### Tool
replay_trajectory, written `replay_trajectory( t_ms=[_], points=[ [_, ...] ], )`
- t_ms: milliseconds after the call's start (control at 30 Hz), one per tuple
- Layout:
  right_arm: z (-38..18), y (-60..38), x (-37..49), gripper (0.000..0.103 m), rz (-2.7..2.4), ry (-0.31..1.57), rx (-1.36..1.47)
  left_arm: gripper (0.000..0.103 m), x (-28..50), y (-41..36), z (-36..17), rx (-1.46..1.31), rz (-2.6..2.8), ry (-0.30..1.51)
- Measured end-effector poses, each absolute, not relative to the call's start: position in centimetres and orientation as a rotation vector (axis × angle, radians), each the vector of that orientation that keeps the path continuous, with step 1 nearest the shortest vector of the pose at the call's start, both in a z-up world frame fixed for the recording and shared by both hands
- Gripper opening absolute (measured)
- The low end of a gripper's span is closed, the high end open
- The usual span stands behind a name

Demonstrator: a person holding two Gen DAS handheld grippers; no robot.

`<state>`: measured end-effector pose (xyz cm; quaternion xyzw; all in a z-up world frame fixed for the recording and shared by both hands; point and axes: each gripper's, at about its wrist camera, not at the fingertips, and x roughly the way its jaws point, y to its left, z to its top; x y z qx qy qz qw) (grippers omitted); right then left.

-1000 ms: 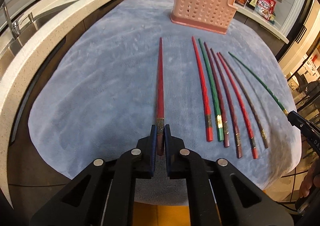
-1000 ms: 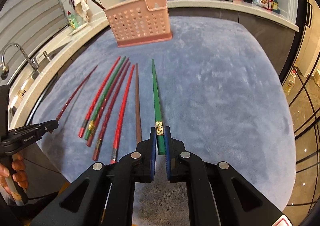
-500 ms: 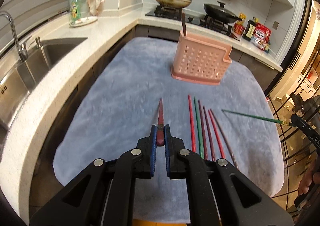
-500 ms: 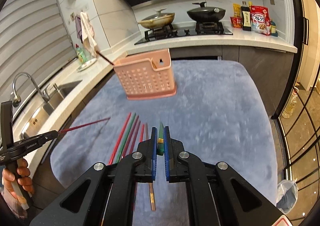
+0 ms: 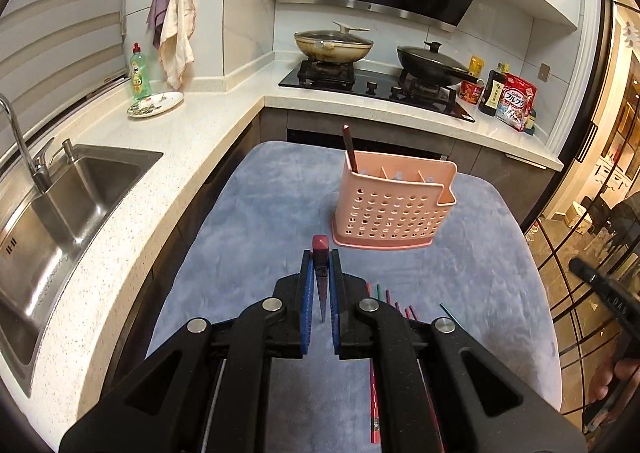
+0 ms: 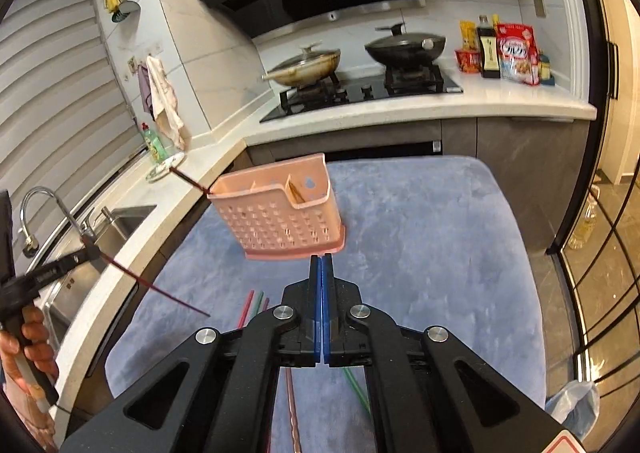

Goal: Organize utensils
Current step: 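Lift both held chopsticks and carry them above the pink holder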

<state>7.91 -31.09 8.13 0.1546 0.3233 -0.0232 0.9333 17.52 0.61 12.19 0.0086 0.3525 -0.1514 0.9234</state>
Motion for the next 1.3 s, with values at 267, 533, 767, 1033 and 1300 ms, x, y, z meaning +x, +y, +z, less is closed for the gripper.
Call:
replay_trajectory(
  t_ms=[267,533,767,1033,1300],
  points=[
    [-1.1,-31.1,2.2,0.029,-0.044,0.931,0.247,0.007,15.8,1.4,11.6,0.006,-0.326,0.754],
    [-6.7,-30.7,0.3,0.029,-0.059,1.058,0.21,0.007,14.5,1.2,11.3,-0.007,-0.33,0.765],
    [-8.2,-29.9,0.9,0.011,-0.06,1.085,0.141,0.007,14.0,1.1,11.1,-0.005,-0.322,0.773],
    [-6.1,-28.7,0.6,0.007,-0.021,1.061,0.109,0.007,13.9,1.2,11.3,-0.01,-0.323,0.77],
    [0.8,-26.8,1.3,0.007,0.024,0.898,0.111,0.007,14.1,1.2,11.7,-0.011,-0.313,0.759]
  ],
)
